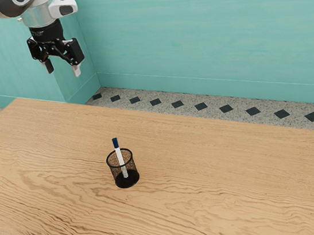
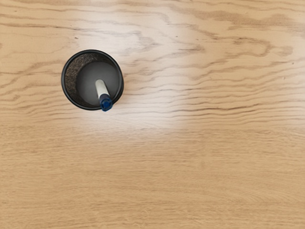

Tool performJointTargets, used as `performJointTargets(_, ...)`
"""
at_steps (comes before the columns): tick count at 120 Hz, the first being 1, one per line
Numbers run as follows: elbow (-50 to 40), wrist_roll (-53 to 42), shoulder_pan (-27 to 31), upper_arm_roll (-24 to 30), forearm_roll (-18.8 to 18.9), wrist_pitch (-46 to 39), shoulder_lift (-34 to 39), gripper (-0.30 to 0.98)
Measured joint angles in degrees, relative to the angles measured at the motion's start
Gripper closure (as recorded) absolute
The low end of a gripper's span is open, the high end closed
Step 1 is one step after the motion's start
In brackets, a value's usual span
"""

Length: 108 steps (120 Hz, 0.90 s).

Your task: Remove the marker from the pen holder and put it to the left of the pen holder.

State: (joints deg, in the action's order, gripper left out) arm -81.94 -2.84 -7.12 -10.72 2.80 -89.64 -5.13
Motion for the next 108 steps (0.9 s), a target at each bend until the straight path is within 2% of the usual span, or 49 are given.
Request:
performJointTargets(36,0.83,-0.79,0.23,0.24,0.11,-0.24,-0.4,0.0)
performJointTargets(52,6.38,-2.49,0.68,0.55,0.85,-0.89,-11.25,0.0)
performJointTargets(60,5.31,-3.21,3.32,0.73,-0.99,-0.64,-18.25,0.0)
performJointTargets(72,2.94,-3.72,5.82,0.72,-3.77,-0.41,-22.27,0.0)
performJointTargets(92,-0.53,-3.9,8.64,0.7,-6.81,-0.44,-24.45,0.0)
performJointTargets(108,-2.05,-2.55,6.28,0.8,-9.25,0.36,-22.88,0.0)
